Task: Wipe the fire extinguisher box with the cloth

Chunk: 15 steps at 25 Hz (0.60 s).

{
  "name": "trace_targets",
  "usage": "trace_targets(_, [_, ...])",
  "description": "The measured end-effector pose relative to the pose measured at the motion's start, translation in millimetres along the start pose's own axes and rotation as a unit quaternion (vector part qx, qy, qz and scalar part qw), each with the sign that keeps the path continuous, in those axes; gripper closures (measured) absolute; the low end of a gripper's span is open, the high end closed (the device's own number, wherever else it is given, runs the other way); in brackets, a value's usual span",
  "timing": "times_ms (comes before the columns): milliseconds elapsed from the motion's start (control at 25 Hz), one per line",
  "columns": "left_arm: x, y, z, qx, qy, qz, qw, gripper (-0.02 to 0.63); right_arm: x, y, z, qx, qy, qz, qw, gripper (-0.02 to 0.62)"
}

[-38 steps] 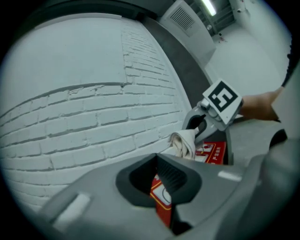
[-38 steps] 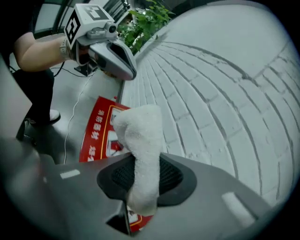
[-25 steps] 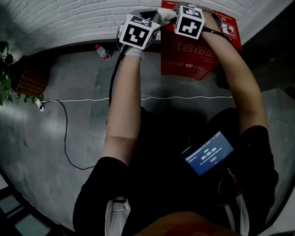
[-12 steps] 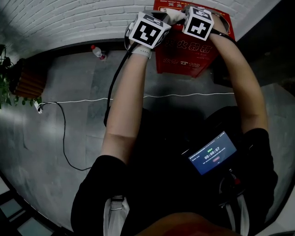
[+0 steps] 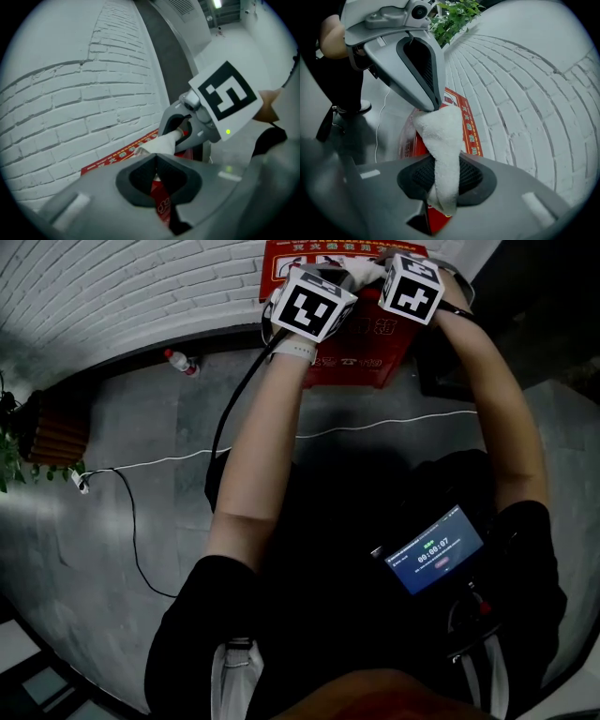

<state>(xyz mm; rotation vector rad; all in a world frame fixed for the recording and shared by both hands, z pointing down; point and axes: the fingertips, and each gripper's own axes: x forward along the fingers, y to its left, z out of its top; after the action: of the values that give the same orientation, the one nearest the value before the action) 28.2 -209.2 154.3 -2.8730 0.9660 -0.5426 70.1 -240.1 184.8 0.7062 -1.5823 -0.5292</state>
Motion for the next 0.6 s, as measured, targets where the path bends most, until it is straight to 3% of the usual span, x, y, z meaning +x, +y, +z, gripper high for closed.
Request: trace_targets(600, [50.5,-71.6,34.8,0.003,-0.018,-0.037,0.9992,0.604,-38.6,1.6,-90.2,0.02,0.05,-0.027,0.998,0.497])
